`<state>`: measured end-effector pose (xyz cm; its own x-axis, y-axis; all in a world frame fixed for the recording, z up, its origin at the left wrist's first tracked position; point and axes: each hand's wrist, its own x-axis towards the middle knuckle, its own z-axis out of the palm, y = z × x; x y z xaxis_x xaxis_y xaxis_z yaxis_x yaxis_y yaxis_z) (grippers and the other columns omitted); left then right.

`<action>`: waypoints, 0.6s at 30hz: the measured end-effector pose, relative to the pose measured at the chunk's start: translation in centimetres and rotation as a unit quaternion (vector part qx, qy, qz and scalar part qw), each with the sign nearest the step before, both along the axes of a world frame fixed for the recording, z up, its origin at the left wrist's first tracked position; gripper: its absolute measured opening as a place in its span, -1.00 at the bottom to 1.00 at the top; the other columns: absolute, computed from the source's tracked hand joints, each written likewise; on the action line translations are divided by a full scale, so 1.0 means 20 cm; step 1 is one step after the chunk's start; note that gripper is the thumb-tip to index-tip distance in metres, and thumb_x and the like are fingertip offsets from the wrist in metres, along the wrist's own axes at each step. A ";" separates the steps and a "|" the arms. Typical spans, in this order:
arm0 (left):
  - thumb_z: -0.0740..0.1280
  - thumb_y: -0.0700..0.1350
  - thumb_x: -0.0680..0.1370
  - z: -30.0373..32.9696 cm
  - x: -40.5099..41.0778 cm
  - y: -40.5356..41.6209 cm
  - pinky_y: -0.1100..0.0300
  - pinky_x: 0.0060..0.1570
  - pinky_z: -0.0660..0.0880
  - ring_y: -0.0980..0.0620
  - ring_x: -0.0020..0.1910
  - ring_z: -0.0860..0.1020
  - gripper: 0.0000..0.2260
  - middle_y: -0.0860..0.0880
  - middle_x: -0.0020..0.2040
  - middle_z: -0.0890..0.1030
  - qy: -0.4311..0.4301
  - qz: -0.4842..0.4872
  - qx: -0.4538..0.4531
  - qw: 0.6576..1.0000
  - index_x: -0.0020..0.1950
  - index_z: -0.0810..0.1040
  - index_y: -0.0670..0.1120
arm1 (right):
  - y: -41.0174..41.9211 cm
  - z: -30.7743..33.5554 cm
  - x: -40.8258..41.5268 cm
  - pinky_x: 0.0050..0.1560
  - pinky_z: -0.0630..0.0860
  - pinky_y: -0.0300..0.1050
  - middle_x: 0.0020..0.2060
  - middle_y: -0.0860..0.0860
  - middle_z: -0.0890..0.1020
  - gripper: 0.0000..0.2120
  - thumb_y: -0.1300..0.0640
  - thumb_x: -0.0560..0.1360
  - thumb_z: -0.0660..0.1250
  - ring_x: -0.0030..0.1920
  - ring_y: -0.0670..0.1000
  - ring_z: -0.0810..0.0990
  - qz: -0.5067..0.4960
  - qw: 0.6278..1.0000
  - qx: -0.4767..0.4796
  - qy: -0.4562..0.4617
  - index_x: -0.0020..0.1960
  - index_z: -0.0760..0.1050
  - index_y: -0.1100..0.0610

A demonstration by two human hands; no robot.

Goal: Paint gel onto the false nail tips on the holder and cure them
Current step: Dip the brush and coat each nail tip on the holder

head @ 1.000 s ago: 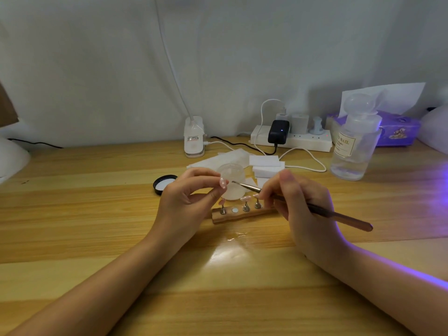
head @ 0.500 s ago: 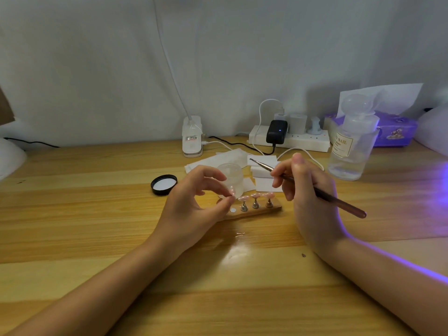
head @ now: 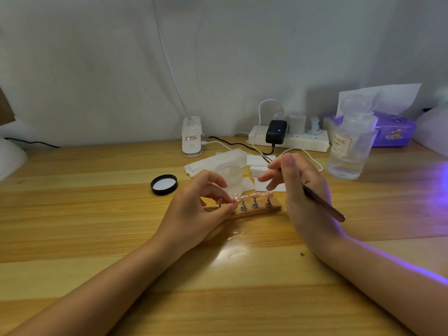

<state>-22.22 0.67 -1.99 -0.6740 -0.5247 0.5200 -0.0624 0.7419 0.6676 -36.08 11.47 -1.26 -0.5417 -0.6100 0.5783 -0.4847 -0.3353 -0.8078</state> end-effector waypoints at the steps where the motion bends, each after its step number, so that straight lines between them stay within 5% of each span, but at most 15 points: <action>1: 0.49 -0.14 0.34 0.00 0.00 0.00 0.42 -0.26 0.42 0.26 -0.19 0.56 -0.69 0.15 -0.26 0.64 -0.002 0.000 -0.002 1.000 -0.08 0.41 0.09 | 0.00 0.00 0.00 -0.27 0.47 -0.43 -0.33 -0.12 0.61 -0.71 -0.18 0.48 0.02 -0.27 -0.20 0.58 0.003 1.000 -0.002 0.010 -0.13 0.43 -0.07; 5: 0.50 -0.16 0.34 -0.01 0.00 -0.01 0.43 -0.28 0.38 0.28 -0.20 0.54 -0.68 0.15 -0.26 0.65 -0.010 0.002 -0.006 1.000 -0.11 0.40 0.10 | 0.00 -0.01 -0.01 -0.21 0.51 -0.22 -0.31 -0.12 0.61 -0.78 -0.18 0.49 0.17 -0.24 -0.13 0.58 -0.009 0.995 0.024 0.094 -0.16 0.48 -0.08; 8: 0.50 -0.17 0.35 -0.01 0.00 -0.01 0.43 -0.30 0.34 0.28 -0.22 0.53 -0.68 0.16 -0.27 0.64 -0.011 0.000 -0.005 1.000 -0.11 0.41 0.10 | -0.02 -0.02 -0.02 -0.13 0.50 -0.04 -0.27 -0.14 0.58 -0.89 0.02 0.43 0.31 -0.21 -0.08 0.56 -0.052 0.967 0.047 0.244 -0.14 0.51 0.06; 18: 0.50 -0.18 0.35 -0.01 -0.01 -0.02 0.50 -0.28 0.34 0.38 -0.26 0.51 -0.70 0.17 -0.24 0.63 -0.030 -0.012 0.009 0.999 -0.09 0.42 0.06 | -0.08 -0.07 -0.06 0.01 0.22 -0.31 -0.26 -0.28 0.44 -0.80 -0.02 0.32 0.37 -0.17 -0.25 0.37 -0.036 0.922 0.124 0.365 -0.11 0.42 -0.05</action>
